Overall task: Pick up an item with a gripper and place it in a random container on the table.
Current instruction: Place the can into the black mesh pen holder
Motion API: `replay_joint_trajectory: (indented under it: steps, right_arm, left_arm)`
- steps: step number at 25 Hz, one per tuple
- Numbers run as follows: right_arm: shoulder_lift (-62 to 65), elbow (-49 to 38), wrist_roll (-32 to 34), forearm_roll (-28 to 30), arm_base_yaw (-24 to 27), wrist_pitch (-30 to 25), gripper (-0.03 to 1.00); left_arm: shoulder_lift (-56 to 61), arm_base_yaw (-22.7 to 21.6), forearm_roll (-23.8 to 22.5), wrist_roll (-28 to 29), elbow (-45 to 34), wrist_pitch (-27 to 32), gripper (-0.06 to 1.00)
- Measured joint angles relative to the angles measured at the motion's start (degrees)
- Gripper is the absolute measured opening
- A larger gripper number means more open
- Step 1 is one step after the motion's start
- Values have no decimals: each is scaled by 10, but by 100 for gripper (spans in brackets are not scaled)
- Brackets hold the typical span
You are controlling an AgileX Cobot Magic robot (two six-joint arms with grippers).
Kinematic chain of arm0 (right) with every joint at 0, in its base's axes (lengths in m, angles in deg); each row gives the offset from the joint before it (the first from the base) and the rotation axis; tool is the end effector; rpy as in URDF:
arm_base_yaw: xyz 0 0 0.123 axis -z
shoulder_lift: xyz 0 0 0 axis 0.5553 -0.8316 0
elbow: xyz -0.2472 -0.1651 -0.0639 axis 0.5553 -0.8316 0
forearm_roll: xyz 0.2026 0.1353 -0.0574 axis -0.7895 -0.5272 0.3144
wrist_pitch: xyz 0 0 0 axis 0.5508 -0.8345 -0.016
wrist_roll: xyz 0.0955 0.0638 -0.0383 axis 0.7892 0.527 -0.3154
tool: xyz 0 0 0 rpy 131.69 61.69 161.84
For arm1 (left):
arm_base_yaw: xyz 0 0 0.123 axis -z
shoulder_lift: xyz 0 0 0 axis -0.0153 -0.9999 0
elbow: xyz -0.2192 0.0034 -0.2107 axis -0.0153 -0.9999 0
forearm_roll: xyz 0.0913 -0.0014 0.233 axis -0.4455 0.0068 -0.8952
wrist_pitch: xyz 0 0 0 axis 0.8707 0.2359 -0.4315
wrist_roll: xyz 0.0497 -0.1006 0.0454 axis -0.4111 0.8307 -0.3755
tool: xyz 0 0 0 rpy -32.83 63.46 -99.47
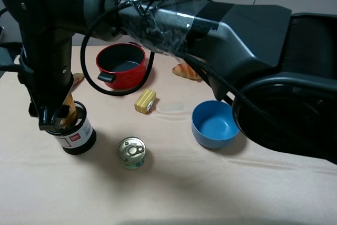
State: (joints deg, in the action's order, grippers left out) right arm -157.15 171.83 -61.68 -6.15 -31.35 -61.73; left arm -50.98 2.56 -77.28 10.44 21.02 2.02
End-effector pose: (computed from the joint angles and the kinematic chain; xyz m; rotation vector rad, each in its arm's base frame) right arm 0.2196 0.5040 0.1942 -2.1517 1.6867 0.2891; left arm 0.0019 0.0030 0.2624 0.0982 2.0355 0.0216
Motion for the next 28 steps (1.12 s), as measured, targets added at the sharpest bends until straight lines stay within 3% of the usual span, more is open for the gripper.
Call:
replay_joint_trajectory:
  steps: [28]
  right_arm:
    - [-26, 0, 0, -2, 0, 0, 49]
  left_arm:
    - [0, 0, 0, 0, 0, 0, 99]
